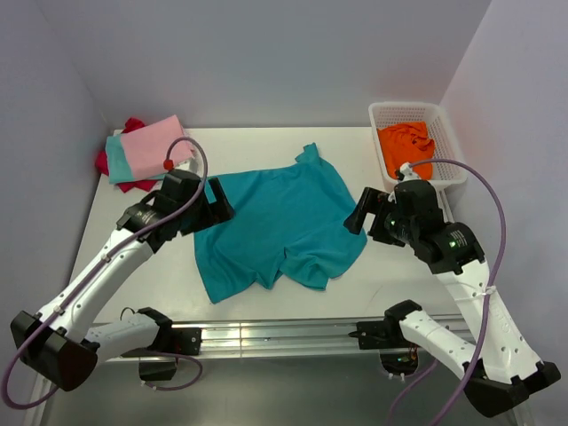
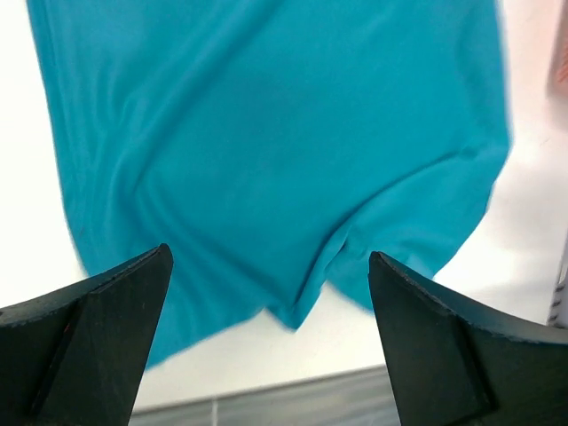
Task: Fold and stack the t-shirts
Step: Flatten out the tshirt
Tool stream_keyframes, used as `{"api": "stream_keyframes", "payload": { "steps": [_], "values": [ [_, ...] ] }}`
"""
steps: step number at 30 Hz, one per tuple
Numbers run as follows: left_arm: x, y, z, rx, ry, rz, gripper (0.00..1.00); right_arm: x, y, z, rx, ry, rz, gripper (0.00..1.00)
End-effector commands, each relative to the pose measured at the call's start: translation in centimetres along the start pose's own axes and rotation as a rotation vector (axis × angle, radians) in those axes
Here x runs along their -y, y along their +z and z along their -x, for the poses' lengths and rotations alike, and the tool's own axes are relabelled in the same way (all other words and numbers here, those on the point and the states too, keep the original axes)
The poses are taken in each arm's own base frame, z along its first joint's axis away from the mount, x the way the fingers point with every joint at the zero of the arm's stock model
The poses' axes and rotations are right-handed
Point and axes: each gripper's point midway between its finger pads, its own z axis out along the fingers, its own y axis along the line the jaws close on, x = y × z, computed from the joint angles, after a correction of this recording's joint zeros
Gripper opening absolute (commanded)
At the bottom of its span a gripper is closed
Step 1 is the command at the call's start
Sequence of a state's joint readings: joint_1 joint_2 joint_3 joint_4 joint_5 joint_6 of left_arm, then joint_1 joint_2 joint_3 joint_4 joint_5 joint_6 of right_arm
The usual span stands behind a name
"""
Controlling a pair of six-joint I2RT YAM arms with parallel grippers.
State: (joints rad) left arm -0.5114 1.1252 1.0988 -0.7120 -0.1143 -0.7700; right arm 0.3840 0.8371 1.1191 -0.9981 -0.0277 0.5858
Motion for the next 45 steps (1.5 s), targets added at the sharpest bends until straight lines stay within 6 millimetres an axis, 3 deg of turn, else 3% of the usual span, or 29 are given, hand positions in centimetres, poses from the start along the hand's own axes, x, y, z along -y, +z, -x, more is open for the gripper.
{"api": "stream_keyframes", "payload": {
  "steps": [1,6,10,14,18,25,30,34,39,45],
  "values": [
    [-2.8,-0.7,-4.8,-0.157,0.002,0.066,1.0,0.3,-0.5,-0.1,0.02,-0.008,-0.004,0.99],
    [-6.0,-1.0,-9.6,-0.271,-0.002,0.126,1.0,2.1,0.6,-2.8,-0.081,0.004,-0.076,0.96],
    [-8.4,-1.5,-12.9,-0.329,-0.051,0.16,1.0,2.4,0.7,-4.1,-0.089,0.043,-0.054,0.95],
    [-10.0,-2.4,-12.6,-0.252,-0.137,0.222,0.99,1.6,0.6,-4.4,-0.055,0.094,0.017,0.96],
    [-9.5,-2.0,-12.3,-0.201,-0.297,0.221,1.0,1.7,1.5,-5.4,-0.097,0.107,0.02,0.96],
    [-12.1,-0.9,-16.9,-0.287,-0.413,0.368,0.94,2.1,1.0,-4.5,-0.112,0.019,-0.029,0.95],
    [-11.3,-0.9,-20.5,-0.342,-0.419,0.404,0.93,2.8,0.9,-4.3,-0.125,-0.03,-0.07,0.95],
    [-10.2,-0.3,-21.0,-0.311,-0.363,0.438,0.92,2.7,1.1,-4.4,-0.142,-0.052,-0.067,0.95],
    [-11.0,0.5,-21.5,-0.275,-0.344,0.512,0.92,2.9,0.8,-3.9,-0.137,-0.078,-0.088,0.95],
    [-11.9,1.3,-20.7,-0.201,-0.342,0.551,0.9,3.5,-0.1,-3.7,-0.12,-0.109,-0.102,0.95]
  ]
}}
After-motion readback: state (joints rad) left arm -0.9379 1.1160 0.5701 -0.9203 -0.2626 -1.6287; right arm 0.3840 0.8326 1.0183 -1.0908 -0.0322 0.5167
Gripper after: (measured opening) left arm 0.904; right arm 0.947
